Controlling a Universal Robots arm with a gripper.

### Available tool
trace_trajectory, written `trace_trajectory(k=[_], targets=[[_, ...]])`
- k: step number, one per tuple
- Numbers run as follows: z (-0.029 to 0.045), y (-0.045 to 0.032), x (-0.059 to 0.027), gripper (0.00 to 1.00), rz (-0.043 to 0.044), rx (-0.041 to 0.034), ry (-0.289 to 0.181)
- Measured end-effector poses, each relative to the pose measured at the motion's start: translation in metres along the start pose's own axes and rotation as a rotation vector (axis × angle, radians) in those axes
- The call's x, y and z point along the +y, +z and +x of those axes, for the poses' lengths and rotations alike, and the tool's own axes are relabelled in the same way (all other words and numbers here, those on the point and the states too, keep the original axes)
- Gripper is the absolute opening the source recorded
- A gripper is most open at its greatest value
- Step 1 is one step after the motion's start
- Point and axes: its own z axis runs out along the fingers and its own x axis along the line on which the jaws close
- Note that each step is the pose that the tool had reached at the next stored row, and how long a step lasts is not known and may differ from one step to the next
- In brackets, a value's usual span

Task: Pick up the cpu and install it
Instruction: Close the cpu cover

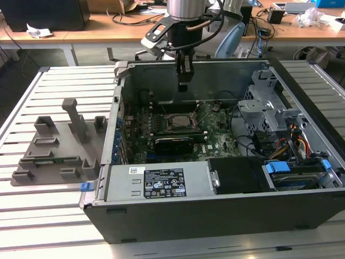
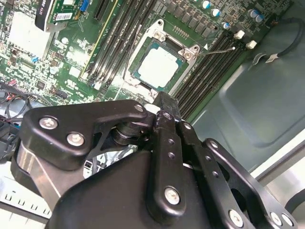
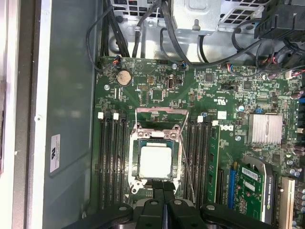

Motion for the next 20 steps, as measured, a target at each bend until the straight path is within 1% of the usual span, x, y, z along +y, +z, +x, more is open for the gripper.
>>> trace_trajectory(k=[2, 3, 4, 7, 10, 14, 17, 20], targets=[[-0.0001, 0.0000, 0.0007, 0.11, 0.0000, 0.0000, 0.000], [-0.0002, -0.0001, 0.0032, 0.11, 0.0001, -0.0003, 0.000], [-0.0004, 0.0000, 0.0097, 0.11, 0.0000, 0.0001, 0.000], [-0.0007, 0.0000, 0.0171, 0.11, 0.0000, -0.0004, 0.000], [-0.0009, 0.0000, 0.0210, 0.11, 0.0001, -0.0021, 0.000], [-0.0012, 0.0000, 0.0282, 0.11, 0.0001, -0.0025, 0.000], [-0.0016, 0.0001, 0.0392, 0.11, 0.0001, -0.0024, 0.000], [-0.0019, 0.0001, 0.0462, 0.11, 0.0001, -0.0023, 0.000]])
